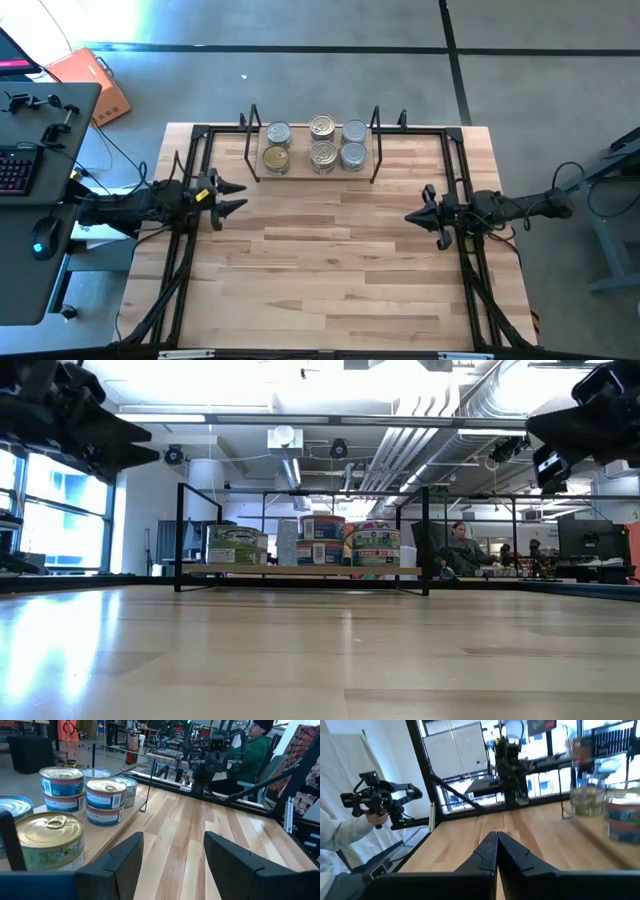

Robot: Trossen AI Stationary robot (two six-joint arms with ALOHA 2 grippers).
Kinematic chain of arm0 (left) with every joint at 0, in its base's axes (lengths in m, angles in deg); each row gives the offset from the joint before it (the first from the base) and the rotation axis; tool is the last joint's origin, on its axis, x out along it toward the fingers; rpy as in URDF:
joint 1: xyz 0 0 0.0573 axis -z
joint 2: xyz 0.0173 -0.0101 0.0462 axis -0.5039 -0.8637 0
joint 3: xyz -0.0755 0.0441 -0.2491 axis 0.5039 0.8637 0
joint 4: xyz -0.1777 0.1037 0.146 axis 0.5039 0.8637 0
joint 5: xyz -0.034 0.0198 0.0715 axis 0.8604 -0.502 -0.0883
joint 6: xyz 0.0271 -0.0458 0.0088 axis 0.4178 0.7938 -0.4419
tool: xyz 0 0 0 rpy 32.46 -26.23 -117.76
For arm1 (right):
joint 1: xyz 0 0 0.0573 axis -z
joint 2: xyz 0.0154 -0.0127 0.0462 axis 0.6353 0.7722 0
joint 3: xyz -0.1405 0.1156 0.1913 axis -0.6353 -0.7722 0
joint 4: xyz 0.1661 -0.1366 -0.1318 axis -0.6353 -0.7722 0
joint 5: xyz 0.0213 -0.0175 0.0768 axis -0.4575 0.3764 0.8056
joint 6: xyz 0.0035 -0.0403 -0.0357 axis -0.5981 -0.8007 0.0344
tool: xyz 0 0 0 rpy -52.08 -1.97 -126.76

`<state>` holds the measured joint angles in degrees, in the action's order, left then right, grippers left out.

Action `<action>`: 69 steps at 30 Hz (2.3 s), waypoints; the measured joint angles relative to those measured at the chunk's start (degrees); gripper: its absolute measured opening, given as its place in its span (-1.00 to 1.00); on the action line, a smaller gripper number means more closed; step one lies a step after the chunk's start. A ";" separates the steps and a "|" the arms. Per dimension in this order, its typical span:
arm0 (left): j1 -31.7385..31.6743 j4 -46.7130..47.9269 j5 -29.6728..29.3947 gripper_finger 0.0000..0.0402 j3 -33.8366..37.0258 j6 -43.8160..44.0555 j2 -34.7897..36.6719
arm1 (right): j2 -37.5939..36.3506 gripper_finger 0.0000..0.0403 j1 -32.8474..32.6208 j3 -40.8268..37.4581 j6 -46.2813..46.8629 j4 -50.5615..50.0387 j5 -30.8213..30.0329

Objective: Stack canned seafood by type on shelf
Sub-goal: Return to Home Position

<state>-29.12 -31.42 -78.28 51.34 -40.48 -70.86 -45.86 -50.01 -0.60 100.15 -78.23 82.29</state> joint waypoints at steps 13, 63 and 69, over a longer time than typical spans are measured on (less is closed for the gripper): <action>0.03 -16.31 6.85 0.00 8.26 -3.17 -0.36 | 0.11 -1.00 2.40 -0.02 -5.82 -0.65 3.55; -0.03 -16.85 3.69 0.00 8.26 -5.54 -1.31 | 0.21 -1.00 2.40 -0.04 -2.83 -2.42 4.17; 0.06 -16.44 5.40 0.00 8.22 -8.95 -2.35 | 0.21 -1.00 2.40 -0.04 -2.83 -2.41 4.17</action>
<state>-29.07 -47.86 -72.88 59.56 -49.43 -73.21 -45.65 -47.61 -0.64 97.32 -80.64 86.46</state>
